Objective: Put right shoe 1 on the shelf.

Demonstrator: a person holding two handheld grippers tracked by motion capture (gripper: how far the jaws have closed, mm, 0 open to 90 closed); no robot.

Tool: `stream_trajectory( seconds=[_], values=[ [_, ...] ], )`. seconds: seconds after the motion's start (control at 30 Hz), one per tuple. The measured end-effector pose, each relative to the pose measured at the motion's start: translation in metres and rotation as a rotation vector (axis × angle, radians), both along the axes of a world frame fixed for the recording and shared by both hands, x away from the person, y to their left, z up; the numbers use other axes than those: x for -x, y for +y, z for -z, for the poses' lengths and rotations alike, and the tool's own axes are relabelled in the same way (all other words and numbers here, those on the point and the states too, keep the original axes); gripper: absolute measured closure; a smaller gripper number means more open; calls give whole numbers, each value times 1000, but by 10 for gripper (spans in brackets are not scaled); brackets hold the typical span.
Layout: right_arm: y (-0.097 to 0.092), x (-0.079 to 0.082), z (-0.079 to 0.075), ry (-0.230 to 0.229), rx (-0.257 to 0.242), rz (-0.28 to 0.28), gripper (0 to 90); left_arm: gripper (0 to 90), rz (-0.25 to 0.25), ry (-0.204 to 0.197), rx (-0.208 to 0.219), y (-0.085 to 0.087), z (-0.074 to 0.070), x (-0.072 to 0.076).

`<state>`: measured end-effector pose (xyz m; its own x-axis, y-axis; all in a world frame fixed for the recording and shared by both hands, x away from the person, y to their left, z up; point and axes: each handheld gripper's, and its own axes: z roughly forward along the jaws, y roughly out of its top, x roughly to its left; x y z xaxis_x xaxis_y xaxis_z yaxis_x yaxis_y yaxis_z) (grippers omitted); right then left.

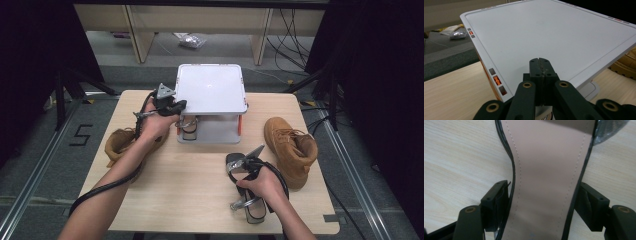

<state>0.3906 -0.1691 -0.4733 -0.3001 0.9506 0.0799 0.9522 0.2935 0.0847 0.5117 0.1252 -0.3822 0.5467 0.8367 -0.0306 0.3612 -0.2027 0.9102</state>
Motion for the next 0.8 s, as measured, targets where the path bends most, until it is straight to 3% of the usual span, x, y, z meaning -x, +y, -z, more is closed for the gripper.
stream_trajectory(
  seconds=[0.17, 0.2, 0.23, 0.3, 0.37, 0.43, 0.5, 0.57, 0.6, 0.63, 0.67, 0.8],
  values=[
    [-1, -4, 4, 11, 9, -21, 346, 895, 3, 0, -2, 0, 0, 0],
    [0, -4, 4, 12, 6, -5, 349, 895, 3, 0, -1, 0, 0, 0],
    [-1, -5, 2, 45, -3, -3, 352, 895, 3, 0, -3, 0, 0, 0],
    [1, -5, 3, 29, 6, 23, 355, 895, 2, -1, -2, 0, 0, 0],
    [0, -5, 1, 51, 3, 12, 365, 895, 4, -1, -1, 0, 0, 0],
    [-1, -4, 2, 27, 16, 23, 384, 895, 5, 1, -3, 0, 0, 0],
    [-2, -4, 1, 21, 18, 31, 398, 895, 6, 0, -7, 0, -1, -1],
    [-4, -5, -1, 49, 2, 30, 407, 895, 5, 2, -4, 0, 0, -1],
    [-5, -4, 1, 23, 6, 29, 411, 895, 4, 2, -1, 0, 0, 0],
    [-6, -5, 0, 25, 12, 9, 413, 894, 5, 1, -1, 0, 0, 0],
    [-5, -4, 0, 19, 10, 32, 417, 895, 4, 2, -1, 0, 0, 0],
    [-6, -4, -1, 10, -10, 19, 425, 894, 6, 1, -5, 0, 0, -1]
  ],
)
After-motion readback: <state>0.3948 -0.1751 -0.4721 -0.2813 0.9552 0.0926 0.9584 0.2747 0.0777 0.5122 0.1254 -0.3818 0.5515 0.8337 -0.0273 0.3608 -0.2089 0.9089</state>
